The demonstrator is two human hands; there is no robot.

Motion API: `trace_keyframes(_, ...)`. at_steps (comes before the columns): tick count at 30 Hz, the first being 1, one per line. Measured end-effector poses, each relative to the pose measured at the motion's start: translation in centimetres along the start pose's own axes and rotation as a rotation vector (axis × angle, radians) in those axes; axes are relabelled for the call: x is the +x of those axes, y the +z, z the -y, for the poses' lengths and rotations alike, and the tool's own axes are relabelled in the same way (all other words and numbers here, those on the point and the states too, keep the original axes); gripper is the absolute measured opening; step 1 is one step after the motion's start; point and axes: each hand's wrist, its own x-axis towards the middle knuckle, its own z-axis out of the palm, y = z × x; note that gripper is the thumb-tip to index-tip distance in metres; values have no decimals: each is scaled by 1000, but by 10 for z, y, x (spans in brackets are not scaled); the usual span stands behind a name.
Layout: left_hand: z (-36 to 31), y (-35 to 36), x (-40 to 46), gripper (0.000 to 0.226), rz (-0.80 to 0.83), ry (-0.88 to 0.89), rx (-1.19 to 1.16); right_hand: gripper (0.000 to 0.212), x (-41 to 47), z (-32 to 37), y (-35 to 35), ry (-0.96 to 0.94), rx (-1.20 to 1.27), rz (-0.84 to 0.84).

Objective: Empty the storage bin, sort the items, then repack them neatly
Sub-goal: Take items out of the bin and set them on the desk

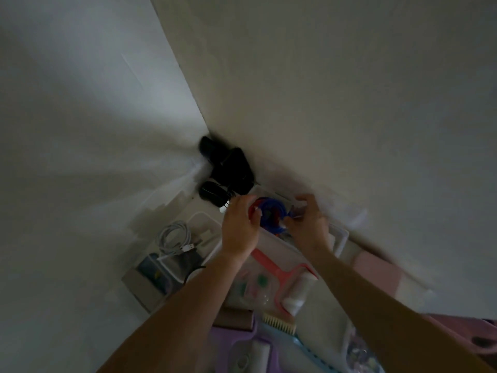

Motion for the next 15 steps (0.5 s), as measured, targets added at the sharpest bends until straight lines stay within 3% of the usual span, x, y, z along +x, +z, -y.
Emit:
trace_keyframes(2, 7, 2, -3, 39, 92, 142, 144, 37, -2, -3, 8, -42, -72, 3)
trace_keyframes(5, 14, 9, -8, 50, 255, 223, 294, 28, 2, -6, 7, -103, -214, -14)
trace_keyframes(9, 21, 24, -11, 41, 379, 335, 468, 12, 21, -3, 4, -100, -570, 79)
trace_keyframes(12, 25, 27, -7, 38, 434, 331, 513, 14, 29, 4, 7, -75, -715, 154)
trace_keyframes(15, 22, 17, 1, 41, 591, 272, 515, 16, 30, 10, 6, -96, -780, 206)
